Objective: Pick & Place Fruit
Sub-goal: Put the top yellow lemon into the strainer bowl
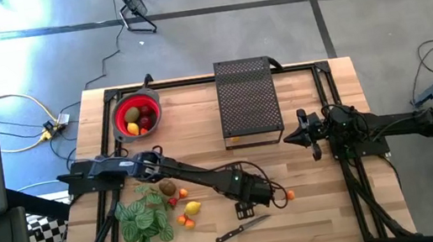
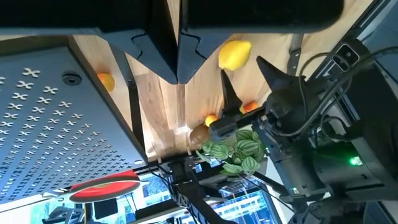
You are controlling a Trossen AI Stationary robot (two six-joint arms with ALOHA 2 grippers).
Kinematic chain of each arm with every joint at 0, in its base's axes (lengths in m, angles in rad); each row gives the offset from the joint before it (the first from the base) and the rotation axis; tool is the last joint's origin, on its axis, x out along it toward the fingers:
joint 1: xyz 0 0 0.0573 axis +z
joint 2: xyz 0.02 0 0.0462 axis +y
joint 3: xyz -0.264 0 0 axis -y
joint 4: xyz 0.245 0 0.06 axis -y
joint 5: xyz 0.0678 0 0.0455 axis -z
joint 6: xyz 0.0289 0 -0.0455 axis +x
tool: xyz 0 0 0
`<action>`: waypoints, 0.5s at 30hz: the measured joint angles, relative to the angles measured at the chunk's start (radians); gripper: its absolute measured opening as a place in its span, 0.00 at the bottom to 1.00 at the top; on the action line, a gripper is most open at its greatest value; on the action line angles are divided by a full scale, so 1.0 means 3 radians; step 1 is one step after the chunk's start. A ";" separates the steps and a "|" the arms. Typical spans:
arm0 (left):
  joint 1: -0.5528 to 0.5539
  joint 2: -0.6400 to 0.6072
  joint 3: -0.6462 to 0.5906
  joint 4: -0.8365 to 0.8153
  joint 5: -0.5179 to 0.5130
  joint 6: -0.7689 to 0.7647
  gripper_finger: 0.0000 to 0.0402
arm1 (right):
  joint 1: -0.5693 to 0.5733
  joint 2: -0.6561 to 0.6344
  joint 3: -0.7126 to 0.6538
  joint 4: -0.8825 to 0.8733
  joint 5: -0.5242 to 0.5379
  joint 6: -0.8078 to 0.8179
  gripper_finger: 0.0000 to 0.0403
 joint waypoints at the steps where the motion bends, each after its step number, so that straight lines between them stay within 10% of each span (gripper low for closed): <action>1: 0.0000 -0.0002 -0.0026 0.0038 -0.0026 0.0011 0.77 | 0.0000 0.0000 0.0000 0.0000 0.0000 0.0000 0.00; 15: 0.0007 -0.0001 -0.0149 0.0320 -0.0141 0.0062 0.77 | 0.0000 0.0000 0.0000 -0.0001 0.0000 0.0000 0.00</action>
